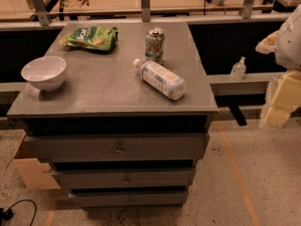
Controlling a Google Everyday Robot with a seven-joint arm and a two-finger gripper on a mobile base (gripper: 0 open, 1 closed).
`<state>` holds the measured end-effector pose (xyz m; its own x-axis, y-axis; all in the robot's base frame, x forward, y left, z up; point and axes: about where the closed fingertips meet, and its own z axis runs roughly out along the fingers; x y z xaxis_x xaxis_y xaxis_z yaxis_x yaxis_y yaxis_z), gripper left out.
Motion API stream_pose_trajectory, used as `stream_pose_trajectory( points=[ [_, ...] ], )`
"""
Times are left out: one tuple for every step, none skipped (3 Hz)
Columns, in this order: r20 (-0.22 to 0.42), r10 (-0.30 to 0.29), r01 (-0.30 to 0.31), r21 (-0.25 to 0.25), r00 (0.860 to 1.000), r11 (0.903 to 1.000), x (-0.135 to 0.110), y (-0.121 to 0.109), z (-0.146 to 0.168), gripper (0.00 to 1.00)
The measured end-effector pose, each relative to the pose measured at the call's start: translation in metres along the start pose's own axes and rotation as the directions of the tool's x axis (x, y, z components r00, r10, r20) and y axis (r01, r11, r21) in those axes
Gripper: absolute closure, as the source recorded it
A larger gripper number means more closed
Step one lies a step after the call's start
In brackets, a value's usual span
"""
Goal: Move blue plastic bottle near white bowl
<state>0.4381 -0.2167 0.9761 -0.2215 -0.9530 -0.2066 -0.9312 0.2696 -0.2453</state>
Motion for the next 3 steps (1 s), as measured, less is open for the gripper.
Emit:
stream_pose_trajectory(
  points=[
    [0.0, 0.0, 0.0, 0.0, 1.0, 1.0, 0.0, 0.0, 0.0, 0.0],
    [0.08, 0.07, -0.071, 0.009, 0.994, 0.9975, -0.013, -0.012, 0.009, 0.0],
    [0.244, 0.235, -0.234, -0.035, 0.941, 0.9716, -0.043, -0.033, 0.037, 0.0]
  ],
)
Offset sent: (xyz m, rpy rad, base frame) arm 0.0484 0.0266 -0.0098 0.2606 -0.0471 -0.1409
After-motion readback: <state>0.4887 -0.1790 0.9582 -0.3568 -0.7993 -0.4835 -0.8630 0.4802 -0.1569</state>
